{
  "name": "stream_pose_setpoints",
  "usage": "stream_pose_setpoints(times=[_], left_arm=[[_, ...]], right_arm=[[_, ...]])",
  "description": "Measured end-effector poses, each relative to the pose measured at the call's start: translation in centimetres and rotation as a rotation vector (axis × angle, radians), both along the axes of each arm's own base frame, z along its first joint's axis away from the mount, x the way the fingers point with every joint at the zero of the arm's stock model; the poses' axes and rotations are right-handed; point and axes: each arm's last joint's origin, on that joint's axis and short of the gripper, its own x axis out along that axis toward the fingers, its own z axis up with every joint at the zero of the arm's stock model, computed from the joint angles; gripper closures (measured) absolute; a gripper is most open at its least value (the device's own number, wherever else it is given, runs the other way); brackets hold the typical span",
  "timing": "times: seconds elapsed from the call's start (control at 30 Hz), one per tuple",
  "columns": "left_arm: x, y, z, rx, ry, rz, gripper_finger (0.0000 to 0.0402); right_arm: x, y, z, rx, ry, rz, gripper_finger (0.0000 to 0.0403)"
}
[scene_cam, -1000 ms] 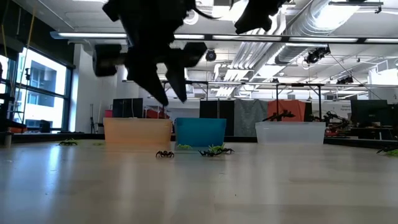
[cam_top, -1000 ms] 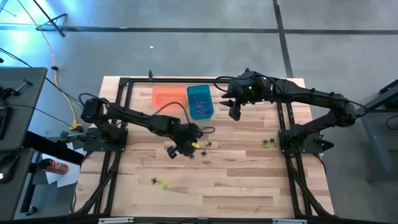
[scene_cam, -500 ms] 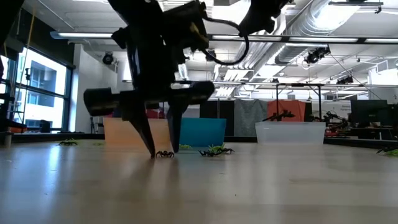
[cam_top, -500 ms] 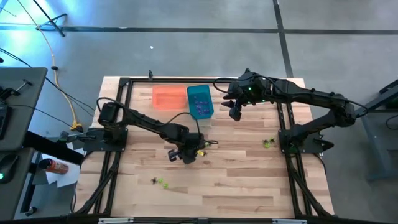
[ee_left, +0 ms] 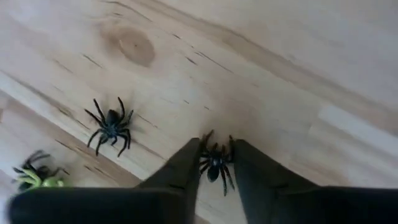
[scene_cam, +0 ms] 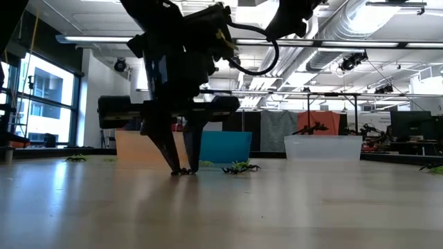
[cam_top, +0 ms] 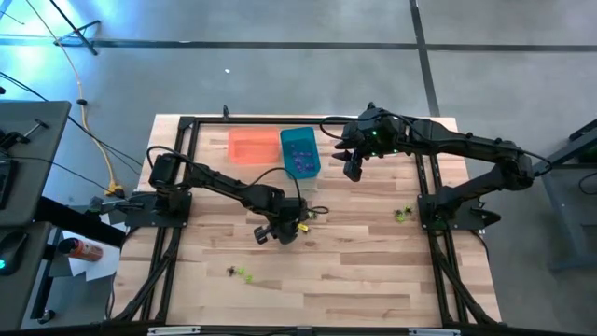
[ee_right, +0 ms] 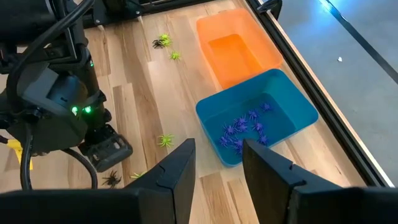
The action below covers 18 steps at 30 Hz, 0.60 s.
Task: Sort Halloween decoration
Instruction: Put the black spider toy into the transparent bin
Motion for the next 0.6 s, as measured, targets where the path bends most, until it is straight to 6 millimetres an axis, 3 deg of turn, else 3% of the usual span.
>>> stream_pose_setpoints(times=[0.13, 0.3, 0.47, 0.6], left_arm=[[0.1, 0.4, 0.0, -0.06, 0.032, 0.137, 0.0391], [-0.6, 1.8, 0.8, -0.099, 0.117, 0.316, 0.0395], [-1.7, 4.0, 4.1, -0.199, 0.12, 0.463, 0.04], [-2.8, 5.9, 8.0, -0.289, 0.03, 0.559, 0.0401]], right_arm=[[0.0, 0.0, 0.0, 0.0, 0.0, 0.0, 0.0275], [0.0, 0.0, 0.0, -0.005, 0.001, 0.004, 0.0275], [0.1, 0.0, 0.0, -0.008, -0.005, 0.005, 0.0275], [0.1, 0.0, 0.1, -0.012, -0.008, 0.007, 0.0275]])
